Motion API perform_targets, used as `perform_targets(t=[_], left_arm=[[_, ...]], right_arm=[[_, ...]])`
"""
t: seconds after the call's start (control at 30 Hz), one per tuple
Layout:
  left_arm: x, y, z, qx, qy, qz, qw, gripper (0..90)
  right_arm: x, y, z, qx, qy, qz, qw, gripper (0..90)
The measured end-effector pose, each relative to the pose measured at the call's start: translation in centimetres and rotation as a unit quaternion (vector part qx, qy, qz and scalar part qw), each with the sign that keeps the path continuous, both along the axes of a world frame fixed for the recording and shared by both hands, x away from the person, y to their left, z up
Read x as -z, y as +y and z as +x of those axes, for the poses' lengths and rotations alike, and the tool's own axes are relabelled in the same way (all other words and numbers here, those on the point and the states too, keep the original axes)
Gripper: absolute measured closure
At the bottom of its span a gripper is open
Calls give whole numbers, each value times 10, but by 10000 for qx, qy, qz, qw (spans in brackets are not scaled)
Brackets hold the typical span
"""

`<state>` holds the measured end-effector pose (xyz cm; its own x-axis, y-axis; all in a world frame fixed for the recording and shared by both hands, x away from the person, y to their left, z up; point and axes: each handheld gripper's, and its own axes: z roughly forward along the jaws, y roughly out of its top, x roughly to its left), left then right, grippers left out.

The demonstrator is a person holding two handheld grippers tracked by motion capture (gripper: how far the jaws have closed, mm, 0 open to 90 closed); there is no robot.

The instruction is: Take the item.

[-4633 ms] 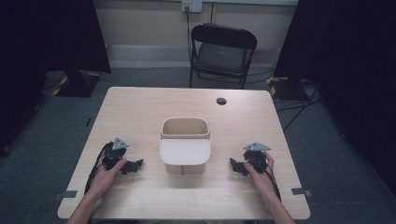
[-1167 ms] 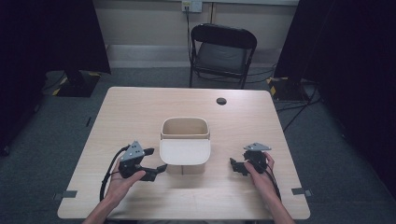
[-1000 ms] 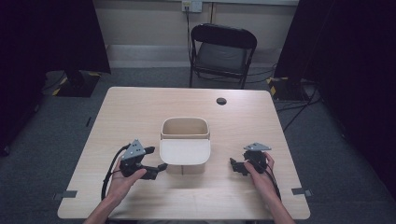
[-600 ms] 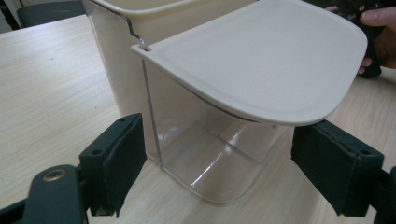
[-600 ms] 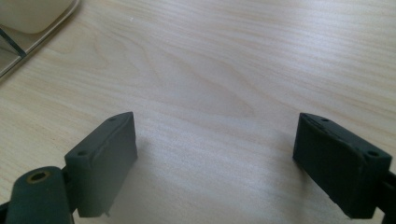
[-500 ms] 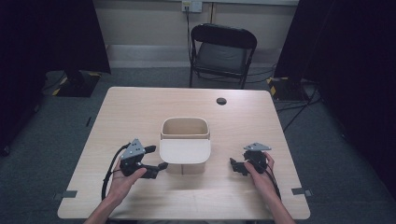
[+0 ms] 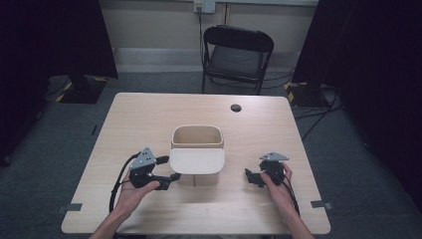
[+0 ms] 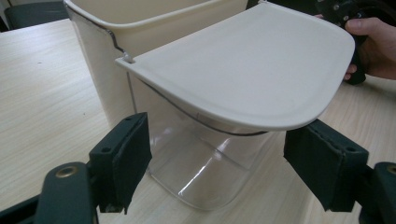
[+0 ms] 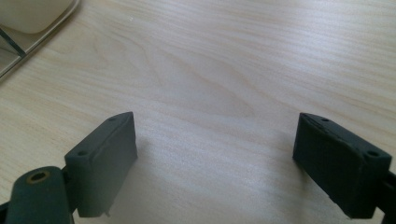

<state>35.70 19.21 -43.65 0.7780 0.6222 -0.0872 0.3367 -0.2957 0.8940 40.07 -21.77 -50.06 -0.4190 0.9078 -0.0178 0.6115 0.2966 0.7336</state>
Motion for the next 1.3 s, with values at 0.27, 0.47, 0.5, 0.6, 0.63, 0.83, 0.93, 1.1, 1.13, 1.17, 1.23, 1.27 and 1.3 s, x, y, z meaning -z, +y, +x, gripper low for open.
perform_targets(t=[0.27,0.47,0.5,0.6,0.63,0.83,0.93,1.1,1.13,1.17,1.23,1.27,1.3], left_arm=[[-2,-3,-2,99,-6,-58,9999,224],[-4,-3,-3,102,-46,-76,9999,219],[-4,-3,-2,118,-49,-70,9999,219],[-5,-3,-2,116,-68,-73,9999,218],[-5,-3,-2,121,-76,-42,9999,218],[-5,-3,-2,120,-66,-102,9999,211],[-6,-3,-2,117,-99,-111,9998,205],[-7,-2,-3,84,-124,-87,9998,195],[-8,-2,-3,79,-144,-86,9998,191],[-8,-2,-3,78,-171,-121,9997,190],[-8,-2,-3,80,-174,-137,9997,190],[-8,-1,-3,69,-184,-140,9997,187],[-8,-1,-3,80,-179,-162,9997,187]], right_arm=[[0,0,0,4,4,1,10000,129],[0,0,0,3,5,1,10000,129],[0,0,0,3,5,1,10000,129],[0,0,0,4,5,1,10000,129],[0,0,0,4,5,1,10000,129],[0,0,0,2,5,0,10000,129],[0,0,0,4,5,2,10000,129],[0,0,0,5,5,0,10000,129],[0,0,0,4,4,1,10000,129],[0,0,0,-1,0,-2,10000,129],[0,0,0,4,3,-1,10000,129],[0,0,0,5,5,2,10000,129],[0,0,0,5,5,2,10000,129]])
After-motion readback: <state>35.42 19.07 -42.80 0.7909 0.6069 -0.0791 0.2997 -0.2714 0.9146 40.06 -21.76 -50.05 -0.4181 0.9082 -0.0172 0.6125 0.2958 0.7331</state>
